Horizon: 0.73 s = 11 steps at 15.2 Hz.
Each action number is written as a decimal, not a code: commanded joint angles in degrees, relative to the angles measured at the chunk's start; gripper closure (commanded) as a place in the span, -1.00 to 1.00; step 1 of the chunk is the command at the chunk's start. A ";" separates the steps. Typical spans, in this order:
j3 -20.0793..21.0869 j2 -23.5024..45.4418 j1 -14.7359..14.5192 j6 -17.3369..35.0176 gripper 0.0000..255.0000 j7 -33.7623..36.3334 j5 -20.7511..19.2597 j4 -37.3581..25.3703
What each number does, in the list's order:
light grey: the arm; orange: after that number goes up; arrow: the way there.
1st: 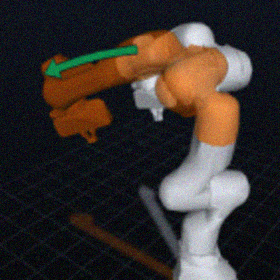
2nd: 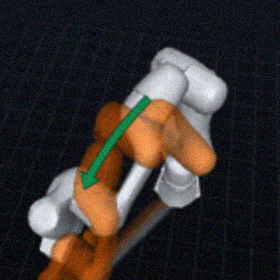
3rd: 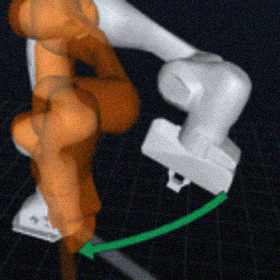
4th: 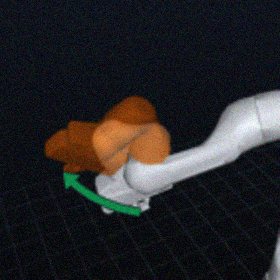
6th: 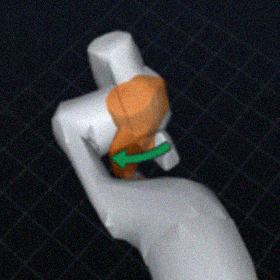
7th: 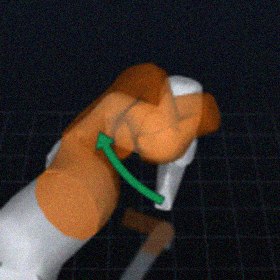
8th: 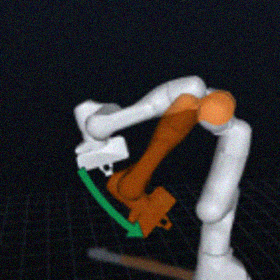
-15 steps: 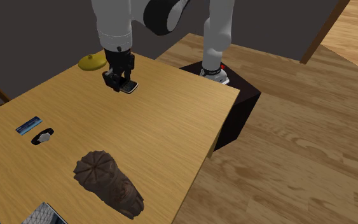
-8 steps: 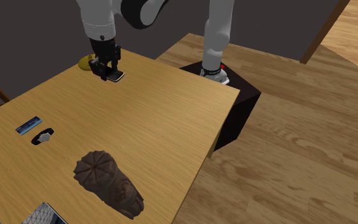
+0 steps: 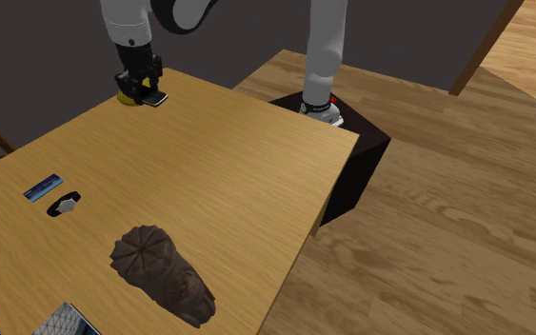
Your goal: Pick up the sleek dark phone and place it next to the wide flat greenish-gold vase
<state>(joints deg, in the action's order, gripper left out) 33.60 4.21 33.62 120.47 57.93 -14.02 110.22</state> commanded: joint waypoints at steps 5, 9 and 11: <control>-1.67 3.70 1.41 1.75 1.00 -2.16 -1.94 -1.82; -1.88 4.80 1.27 4.41 1.00 -1.07 -3.10 0.04; -2.02 5.42 1.17 5.71 1.00 -0.48 -3.76 0.89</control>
<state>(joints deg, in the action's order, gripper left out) 31.62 9.56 34.80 125.54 57.23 -17.60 110.55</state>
